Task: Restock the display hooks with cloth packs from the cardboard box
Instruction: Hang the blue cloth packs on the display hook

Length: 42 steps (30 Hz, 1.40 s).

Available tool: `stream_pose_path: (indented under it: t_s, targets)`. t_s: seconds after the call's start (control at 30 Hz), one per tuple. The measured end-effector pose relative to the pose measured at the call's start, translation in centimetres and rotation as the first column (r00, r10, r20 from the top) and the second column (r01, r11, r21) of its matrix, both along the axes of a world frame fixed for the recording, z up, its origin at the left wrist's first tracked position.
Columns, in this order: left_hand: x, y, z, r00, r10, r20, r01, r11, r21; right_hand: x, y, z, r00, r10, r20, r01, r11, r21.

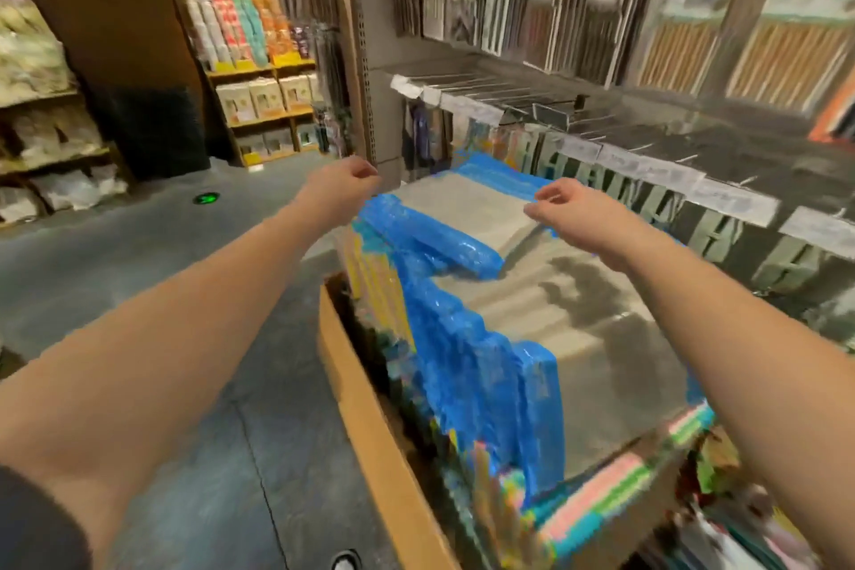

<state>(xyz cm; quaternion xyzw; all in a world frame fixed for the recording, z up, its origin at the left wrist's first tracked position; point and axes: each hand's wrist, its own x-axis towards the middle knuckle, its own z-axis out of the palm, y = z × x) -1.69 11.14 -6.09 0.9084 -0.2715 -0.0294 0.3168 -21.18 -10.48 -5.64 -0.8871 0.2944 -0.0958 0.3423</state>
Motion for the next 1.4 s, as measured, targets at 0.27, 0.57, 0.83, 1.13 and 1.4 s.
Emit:
stream_pose_path:
  t_s: [0.27, 0.57, 0.83, 1.13, 1.4]
  targets:
    - [18.8, -8.1, -3.8, 0.943, -0.243, -0.228, 0.29, 0.935, 0.202, 11.2, -2.4, -0.9, 0.908, -0.302, -0.29, 0.318, 0.948, 0.009]
    - [24.7, -13.3, -8.9, 0.784, -0.252, -0.567, 0.38, 0.917, 0.119, 14.0, -3.6, -3.3, 0.751, -0.477, -0.457, 0.497, 0.863, -0.085]
    - [26.4, -14.6, -8.6, 0.384, -0.256, -0.887, 0.489, 0.872, -0.041, 14.1, -2.2, -4.1, 0.682, -0.525, -0.509, 0.552, 0.826, -0.113]
    - [23.5, -14.7, -7.0, 0.104, -0.358, -0.928, 0.49, 0.831, -0.265, 16.5, -0.1, -5.2, 0.728, -0.547, -0.413, 0.588, 0.808, -0.033]
    - [22.9, -13.8, -6.6, 0.139, -0.404, -0.904, 0.459, 0.835, -0.302, 17.8, 1.3, -6.0, 0.737, -0.654, -0.168, 0.676, 0.718, 0.169]
